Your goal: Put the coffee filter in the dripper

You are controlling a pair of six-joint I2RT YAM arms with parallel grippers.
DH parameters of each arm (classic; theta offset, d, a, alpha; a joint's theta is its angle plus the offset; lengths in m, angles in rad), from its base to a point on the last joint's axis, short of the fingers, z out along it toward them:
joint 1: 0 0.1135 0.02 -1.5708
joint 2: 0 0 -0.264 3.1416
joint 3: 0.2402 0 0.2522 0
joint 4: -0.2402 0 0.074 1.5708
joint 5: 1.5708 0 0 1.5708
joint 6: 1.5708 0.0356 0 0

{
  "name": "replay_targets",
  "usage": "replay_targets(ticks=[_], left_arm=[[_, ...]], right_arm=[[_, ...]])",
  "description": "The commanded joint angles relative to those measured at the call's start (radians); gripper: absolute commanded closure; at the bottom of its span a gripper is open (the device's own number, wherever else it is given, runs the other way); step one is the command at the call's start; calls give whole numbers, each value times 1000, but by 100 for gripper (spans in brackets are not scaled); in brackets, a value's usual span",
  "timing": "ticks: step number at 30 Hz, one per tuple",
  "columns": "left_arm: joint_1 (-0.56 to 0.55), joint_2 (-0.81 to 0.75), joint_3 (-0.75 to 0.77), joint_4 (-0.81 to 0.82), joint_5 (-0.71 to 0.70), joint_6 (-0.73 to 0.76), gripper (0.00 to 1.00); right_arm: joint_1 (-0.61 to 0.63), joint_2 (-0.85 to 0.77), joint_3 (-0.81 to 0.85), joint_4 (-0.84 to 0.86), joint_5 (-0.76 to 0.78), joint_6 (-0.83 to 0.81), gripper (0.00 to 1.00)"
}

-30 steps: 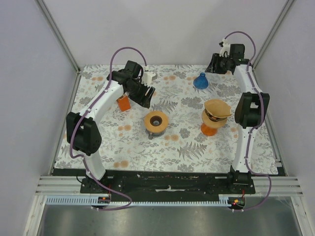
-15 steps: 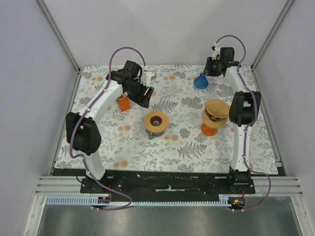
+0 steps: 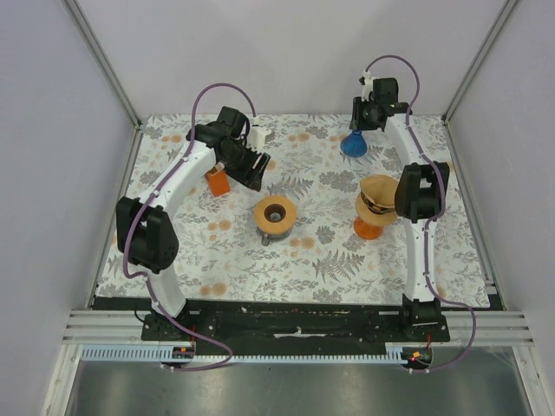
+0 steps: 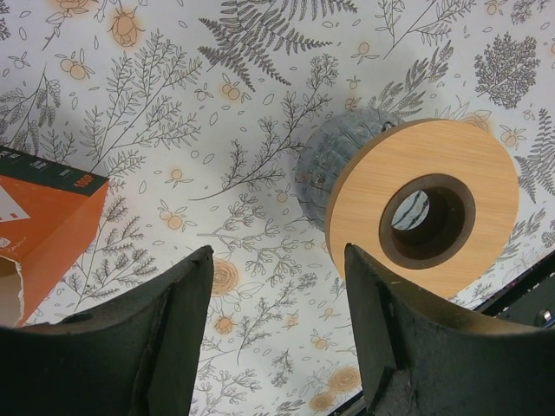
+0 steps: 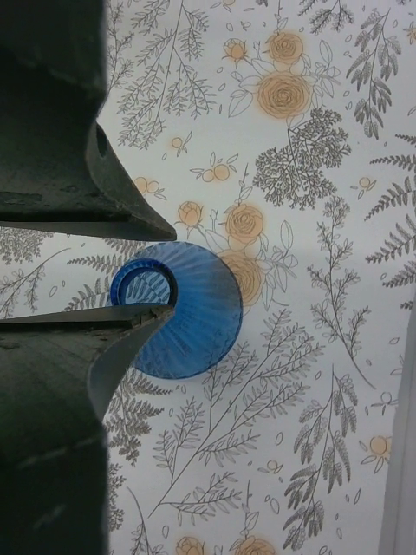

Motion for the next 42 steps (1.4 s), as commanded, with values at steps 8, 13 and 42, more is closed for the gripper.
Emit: replay_targets(ticks=[8,13,42], left_arm=[[24,1,50,-10,8,35,32],[24,32,84,-25,20,34,33],[30,27,100,-47,28,44,34]], right_arm=[[-16,48,-22,-56,36,-77,57],[-16,57,-25,-39,0,-91,63],[3,-75,-179,-15,33,-316,73]])
